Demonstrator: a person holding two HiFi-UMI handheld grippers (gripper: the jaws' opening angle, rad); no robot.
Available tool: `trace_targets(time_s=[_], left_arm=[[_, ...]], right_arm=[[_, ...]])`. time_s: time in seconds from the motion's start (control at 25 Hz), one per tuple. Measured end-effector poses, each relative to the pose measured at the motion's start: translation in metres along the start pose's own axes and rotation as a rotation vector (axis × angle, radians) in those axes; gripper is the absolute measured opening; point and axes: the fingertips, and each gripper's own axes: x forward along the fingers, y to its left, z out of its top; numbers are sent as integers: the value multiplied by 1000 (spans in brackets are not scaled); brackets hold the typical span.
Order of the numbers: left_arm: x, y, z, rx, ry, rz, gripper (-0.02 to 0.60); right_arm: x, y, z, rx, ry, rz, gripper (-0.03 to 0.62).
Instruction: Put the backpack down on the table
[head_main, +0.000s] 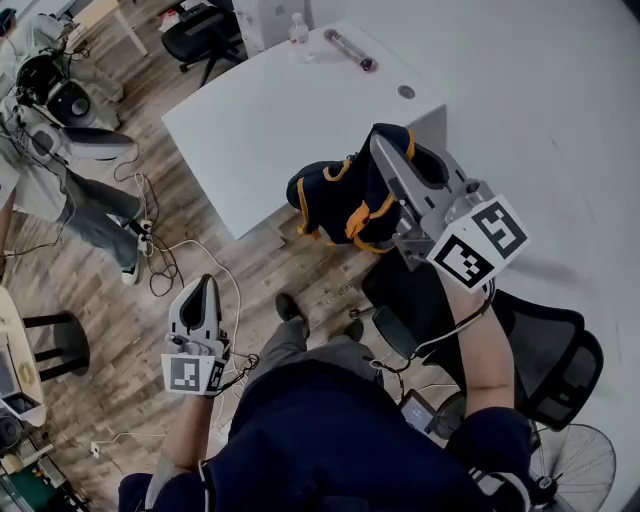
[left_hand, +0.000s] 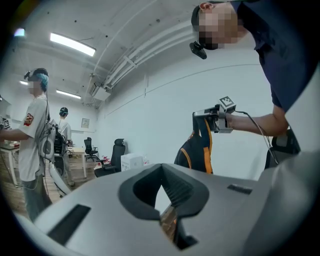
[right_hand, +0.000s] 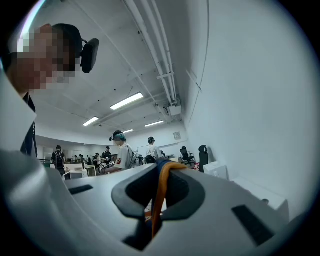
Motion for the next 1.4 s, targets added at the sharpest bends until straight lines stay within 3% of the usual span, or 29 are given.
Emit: trace_targets(time_s=[0.28, 0.56, 1.04, 1.4], left_arm=[[0, 53, 2, 6, -26, -3, 5], [4, 89, 11, -8, -25, 59, 5], [95, 79, 39, -50, -80, 73, 5], [137, 72, 40, -34, -80, 115, 5]], right_arm=[[68, 10, -5, -32, -10, -1, 12], [132, 9, -8, -88, -6, 28, 11], [197, -23, -10, -146, 9, 129, 11], [234, -47, -15, -170, 26, 195, 12]])
